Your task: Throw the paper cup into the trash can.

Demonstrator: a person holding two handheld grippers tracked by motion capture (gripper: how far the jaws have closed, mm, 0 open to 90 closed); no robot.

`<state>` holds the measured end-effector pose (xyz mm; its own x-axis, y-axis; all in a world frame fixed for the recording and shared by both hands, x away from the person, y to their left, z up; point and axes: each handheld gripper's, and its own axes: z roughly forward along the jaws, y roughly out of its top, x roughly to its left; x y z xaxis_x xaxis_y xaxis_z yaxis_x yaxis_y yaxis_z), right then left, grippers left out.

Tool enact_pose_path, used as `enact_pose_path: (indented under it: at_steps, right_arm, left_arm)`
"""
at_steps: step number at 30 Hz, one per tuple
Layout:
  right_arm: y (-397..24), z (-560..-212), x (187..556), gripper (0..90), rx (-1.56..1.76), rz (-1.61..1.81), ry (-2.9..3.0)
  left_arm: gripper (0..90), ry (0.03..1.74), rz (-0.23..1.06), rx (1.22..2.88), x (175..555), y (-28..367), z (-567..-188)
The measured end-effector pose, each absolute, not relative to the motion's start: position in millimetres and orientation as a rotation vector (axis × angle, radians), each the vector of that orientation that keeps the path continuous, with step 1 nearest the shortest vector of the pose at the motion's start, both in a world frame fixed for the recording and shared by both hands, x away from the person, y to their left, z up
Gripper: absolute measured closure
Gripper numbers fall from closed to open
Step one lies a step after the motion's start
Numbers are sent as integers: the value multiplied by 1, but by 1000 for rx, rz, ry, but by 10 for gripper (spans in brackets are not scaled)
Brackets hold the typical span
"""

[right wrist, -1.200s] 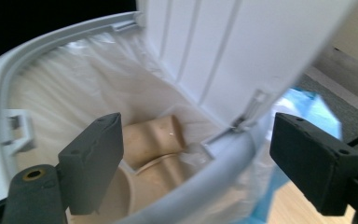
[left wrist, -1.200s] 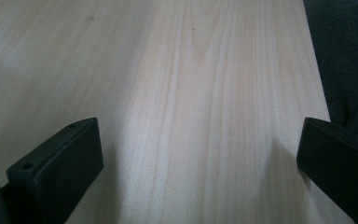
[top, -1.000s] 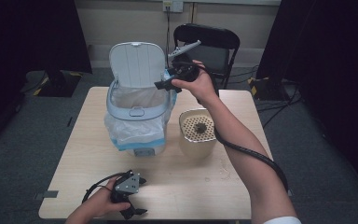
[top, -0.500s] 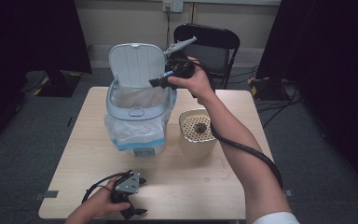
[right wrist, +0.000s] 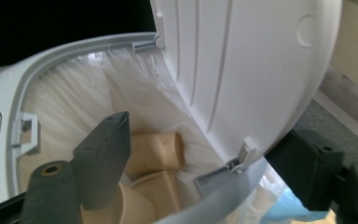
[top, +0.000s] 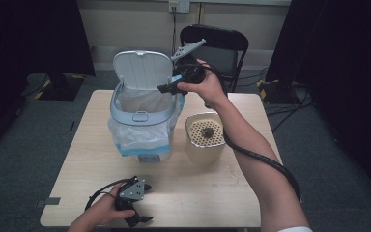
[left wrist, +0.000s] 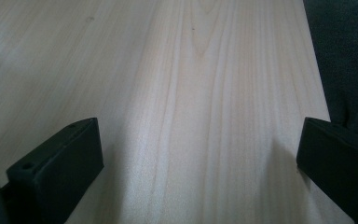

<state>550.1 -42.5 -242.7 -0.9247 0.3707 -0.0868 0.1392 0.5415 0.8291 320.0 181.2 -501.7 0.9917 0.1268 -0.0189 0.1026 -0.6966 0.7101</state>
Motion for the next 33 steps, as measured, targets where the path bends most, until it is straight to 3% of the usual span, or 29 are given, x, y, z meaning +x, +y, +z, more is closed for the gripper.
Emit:
enact_pose_path:
  at_steps: [33]
  right_arm:
    - [-34,-245,569,260,519,1359,2515]
  left_arm:
    - [0,158,43,2352,320,181,-501]
